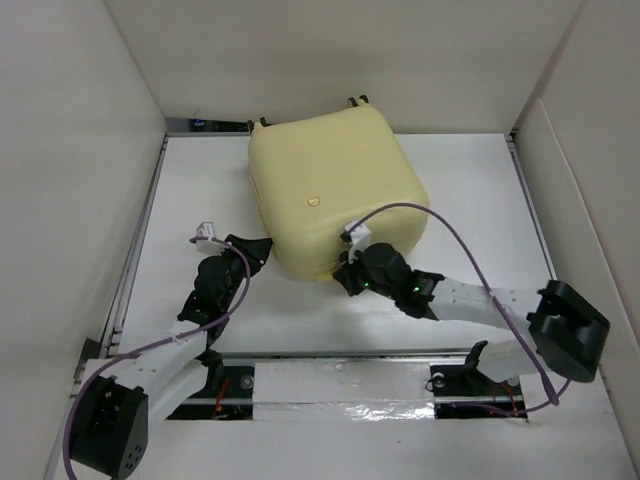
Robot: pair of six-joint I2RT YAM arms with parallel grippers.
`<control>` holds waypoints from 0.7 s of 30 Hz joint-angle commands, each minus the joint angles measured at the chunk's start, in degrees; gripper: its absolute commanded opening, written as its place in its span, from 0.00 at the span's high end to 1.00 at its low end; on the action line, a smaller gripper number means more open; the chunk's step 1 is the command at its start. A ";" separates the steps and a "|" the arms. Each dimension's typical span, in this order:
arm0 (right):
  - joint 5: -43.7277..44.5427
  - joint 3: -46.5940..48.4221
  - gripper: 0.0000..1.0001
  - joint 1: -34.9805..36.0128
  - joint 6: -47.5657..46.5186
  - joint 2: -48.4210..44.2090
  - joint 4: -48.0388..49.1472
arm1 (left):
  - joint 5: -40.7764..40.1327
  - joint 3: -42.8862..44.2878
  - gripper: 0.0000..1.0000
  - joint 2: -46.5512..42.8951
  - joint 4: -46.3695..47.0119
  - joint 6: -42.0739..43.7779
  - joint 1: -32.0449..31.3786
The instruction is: Pack the luggage
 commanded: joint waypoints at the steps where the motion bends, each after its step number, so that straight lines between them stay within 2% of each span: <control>1: -10.70 8.27 1.00 11.26 2.44 6.53 13.01 | 11.80 1.24 0.73 2.50 6.11 -1.40 -5.14; 5: -11.94 20.38 1.00 19.97 2.53 15.24 12.93 | 4.28 6.43 0.73 3.30 0.31 2.12 -13.21; 6: -10.98 22.16 1.00 21.39 2.62 17.61 12.66 | 2.94 7.65 0.73 3.73 0.04 3.08 -14.54; 7: -6.10 23.92 1.00 23.50 2.62 17.80 10.49 | -1.43 8.80 0.73 4.00 -3.79 2.83 -15.17; 10: -4.82 20.70 1.00 23.52 4.19 16.41 14.83 | -0.50 7.58 0.72 3.56 -1.54 2.65 -15.17; 11: -1.60 19.12 1.00 23.52 4.90 15.36 17.64 | -0.59 7.84 0.72 3.47 -1.80 2.82 -15.17; 14: 0.80 13.40 1.00 23.52 6.04 10.09 17.94 | 1.07 8.63 0.69 4.61 -1.10 3.44 -15.17; 17: 2.39 6.29 1.00 21.68 7.01 3.67 18.46 | -1.01 11.26 0.56 6.55 -3.11 4.40 -15.17; 18: 2.04 4.79 1.00 21.15 7.45 2.18 18.55 | -2.16 13.10 0.43 6.72 -3.56 4.58 -15.17; 21: 1.77 -0.14 1.00 19.74 8.16 -2.49 17.85 | -7.88 18.54 0.27 6.90 -7.07 4.67 -14.13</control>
